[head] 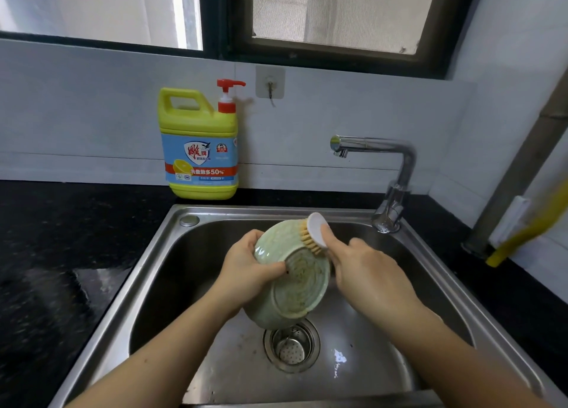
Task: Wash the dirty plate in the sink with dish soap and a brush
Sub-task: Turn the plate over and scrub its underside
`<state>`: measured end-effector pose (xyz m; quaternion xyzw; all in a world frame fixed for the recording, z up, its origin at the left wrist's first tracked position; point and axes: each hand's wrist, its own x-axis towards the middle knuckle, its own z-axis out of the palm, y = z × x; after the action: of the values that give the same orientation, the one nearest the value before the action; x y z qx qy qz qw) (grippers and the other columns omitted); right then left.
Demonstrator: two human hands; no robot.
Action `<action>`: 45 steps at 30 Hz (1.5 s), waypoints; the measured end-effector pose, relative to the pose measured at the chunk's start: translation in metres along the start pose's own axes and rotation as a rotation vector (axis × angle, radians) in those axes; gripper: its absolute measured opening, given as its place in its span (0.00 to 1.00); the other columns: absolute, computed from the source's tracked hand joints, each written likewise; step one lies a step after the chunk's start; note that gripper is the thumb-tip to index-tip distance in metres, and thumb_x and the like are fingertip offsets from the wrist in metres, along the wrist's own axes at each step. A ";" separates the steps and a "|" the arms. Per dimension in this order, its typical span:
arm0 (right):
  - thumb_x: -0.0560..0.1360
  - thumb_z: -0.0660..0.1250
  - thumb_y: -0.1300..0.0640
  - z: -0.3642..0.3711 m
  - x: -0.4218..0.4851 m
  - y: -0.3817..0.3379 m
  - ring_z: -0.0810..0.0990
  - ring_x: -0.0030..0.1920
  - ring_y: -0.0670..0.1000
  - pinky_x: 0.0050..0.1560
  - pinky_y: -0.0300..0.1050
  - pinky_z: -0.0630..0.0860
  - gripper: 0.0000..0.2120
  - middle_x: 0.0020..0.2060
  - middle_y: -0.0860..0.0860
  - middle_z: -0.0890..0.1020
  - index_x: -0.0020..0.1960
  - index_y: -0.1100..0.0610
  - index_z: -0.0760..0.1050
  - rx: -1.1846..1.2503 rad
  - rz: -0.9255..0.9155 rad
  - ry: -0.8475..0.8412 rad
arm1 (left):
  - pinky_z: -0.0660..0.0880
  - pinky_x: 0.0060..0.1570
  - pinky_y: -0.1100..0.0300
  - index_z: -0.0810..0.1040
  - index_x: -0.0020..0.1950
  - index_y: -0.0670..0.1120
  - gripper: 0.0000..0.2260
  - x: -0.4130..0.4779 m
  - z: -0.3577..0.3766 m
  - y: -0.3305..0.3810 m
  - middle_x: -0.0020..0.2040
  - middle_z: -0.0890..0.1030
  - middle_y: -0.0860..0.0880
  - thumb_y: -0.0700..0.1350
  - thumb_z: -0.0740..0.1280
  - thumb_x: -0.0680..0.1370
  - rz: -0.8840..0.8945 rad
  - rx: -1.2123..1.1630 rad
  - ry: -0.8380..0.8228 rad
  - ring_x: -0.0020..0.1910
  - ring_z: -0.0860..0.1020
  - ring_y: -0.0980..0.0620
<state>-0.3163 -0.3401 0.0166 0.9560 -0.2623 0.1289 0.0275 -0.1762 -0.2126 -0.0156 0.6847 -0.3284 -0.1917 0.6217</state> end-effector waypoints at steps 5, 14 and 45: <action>0.82 0.52 0.53 0.007 0.012 0.006 0.72 0.37 0.54 0.37 0.47 0.68 0.28 0.40 0.51 0.67 0.76 0.41 0.43 0.052 0.047 0.043 | 0.80 0.43 0.51 0.74 0.48 0.46 0.17 -0.001 -0.001 0.001 0.46 0.80 0.45 0.43 0.72 0.61 0.008 0.010 -0.015 0.45 0.80 0.47; 0.71 0.72 0.48 0.023 0.021 0.035 0.78 0.53 0.47 0.42 0.37 0.74 0.33 0.57 0.45 0.79 0.73 0.40 0.62 1.073 0.169 -0.115 | 0.79 0.40 0.56 0.75 0.52 0.45 0.18 0.003 -0.004 0.000 0.47 0.81 0.44 0.39 0.74 0.63 -0.041 -0.225 0.052 0.46 0.81 0.47; 0.66 0.77 0.53 -0.002 -0.005 -0.006 0.74 0.28 0.52 0.22 0.42 0.65 0.26 0.31 0.49 0.73 0.63 0.46 0.77 0.008 -0.316 0.311 | 0.81 0.44 0.62 0.76 0.52 0.50 0.18 -0.003 0.004 0.000 0.47 0.81 0.49 0.33 0.72 0.69 0.052 0.079 -0.054 0.47 0.81 0.54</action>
<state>-0.3178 -0.3328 0.0170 0.9540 -0.1013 0.2697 0.0837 -0.1807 -0.2133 -0.0169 0.6944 -0.3701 -0.1809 0.5900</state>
